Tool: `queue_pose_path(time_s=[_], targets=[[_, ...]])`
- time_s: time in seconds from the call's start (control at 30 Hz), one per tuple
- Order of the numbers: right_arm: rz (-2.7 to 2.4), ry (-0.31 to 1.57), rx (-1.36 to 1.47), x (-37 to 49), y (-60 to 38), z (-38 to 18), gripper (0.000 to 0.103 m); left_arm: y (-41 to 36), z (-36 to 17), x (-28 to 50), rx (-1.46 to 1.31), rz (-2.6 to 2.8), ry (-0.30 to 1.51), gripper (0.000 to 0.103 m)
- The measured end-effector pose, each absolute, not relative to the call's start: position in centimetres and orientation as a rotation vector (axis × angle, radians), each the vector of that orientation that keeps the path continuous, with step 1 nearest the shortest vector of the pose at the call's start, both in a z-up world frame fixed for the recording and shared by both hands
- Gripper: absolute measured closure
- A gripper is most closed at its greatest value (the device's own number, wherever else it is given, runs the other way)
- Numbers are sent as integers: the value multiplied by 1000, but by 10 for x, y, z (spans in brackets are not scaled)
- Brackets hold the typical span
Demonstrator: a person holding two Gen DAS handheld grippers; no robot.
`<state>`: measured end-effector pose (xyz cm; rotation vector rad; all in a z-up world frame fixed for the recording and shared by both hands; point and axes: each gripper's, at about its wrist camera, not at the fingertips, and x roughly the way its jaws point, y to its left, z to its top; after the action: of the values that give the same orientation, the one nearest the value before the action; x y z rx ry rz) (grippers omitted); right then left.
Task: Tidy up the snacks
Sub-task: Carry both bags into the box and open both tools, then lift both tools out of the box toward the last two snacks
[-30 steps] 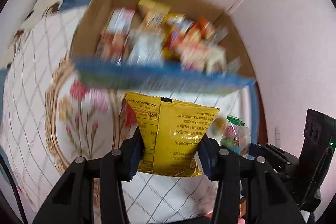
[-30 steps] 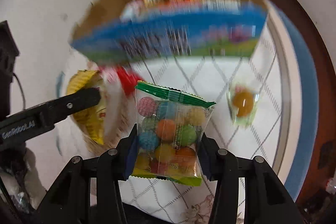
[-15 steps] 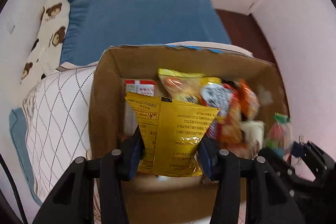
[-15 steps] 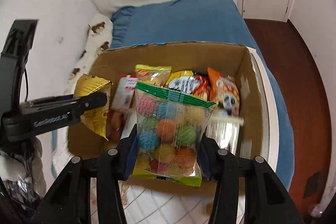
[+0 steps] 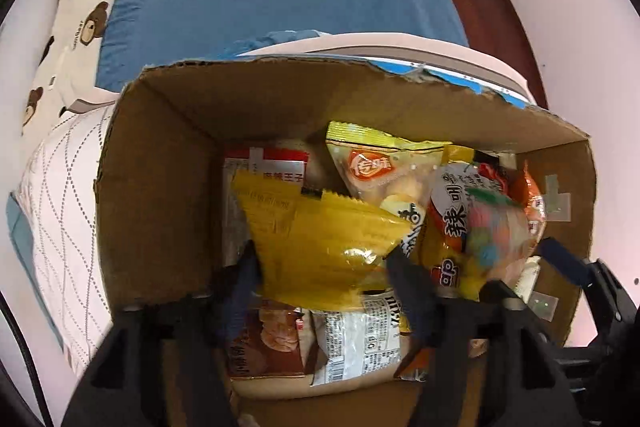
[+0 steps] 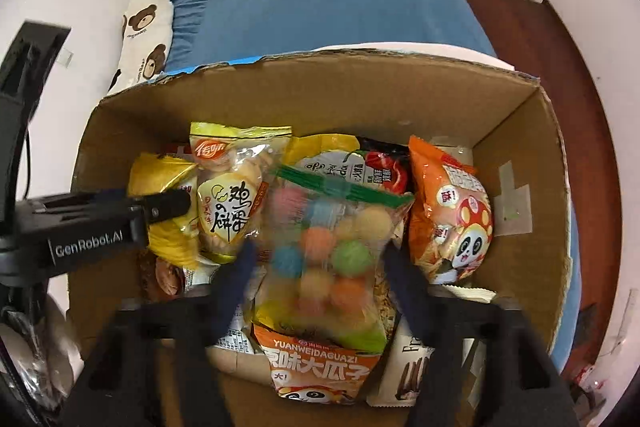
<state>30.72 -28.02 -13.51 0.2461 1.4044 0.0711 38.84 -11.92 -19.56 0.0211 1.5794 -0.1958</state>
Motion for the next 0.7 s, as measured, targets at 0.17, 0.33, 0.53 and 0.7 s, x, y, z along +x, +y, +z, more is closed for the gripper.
queue_pose_path(time_s=[0.17, 0.33, 0.53, 0.7], targets=[[64, 1400, 213, 310, -283, -128, 5, -118, -179, 381, 12, -200, 1532, 26], [34, 1372, 177, 298, -286, -106, 5, -110, -146, 373, 9, -183, 1438, 26], [16, 1327, 133, 267, -280, -85, 5, -92, -107, 338, 23, -158, 1305, 26], [4, 1266, 126, 233, -277, -65, 5, -83, -88, 299, 41, -144, 1222, 26]])
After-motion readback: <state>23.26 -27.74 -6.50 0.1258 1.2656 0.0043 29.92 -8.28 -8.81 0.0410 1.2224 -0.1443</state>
